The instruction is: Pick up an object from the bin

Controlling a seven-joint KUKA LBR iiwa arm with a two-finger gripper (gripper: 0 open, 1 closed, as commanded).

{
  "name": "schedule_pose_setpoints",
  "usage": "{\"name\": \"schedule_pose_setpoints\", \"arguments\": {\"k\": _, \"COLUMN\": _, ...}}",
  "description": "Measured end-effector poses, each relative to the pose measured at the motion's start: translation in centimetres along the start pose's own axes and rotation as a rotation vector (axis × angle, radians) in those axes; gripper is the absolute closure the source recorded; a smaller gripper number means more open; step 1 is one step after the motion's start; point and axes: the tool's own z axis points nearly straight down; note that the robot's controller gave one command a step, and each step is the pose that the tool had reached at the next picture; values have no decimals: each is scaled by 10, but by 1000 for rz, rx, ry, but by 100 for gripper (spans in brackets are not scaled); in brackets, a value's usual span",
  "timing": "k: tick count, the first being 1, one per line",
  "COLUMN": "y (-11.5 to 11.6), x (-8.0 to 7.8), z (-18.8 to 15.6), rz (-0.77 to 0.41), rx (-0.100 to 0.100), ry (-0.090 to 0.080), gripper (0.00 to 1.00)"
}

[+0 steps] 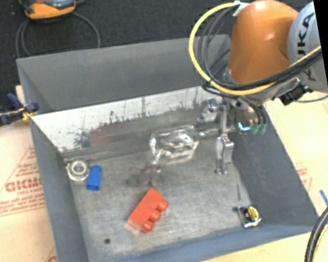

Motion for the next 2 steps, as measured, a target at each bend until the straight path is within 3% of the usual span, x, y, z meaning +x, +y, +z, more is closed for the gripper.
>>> {"name": "schedule_pose_setpoints", "arguments": {"k": 1, "y": 76, "x": -42, "z": 94, "rz": -101, "rx": -3, "ry": -2, "gripper": 0}}
{"name": "schedule_pose_setpoints", "arguments": {"k": 2, "y": 72, "x": -43, "z": 89, "rz": -97, "rx": -1, "ry": -8, "gripper": 100}}
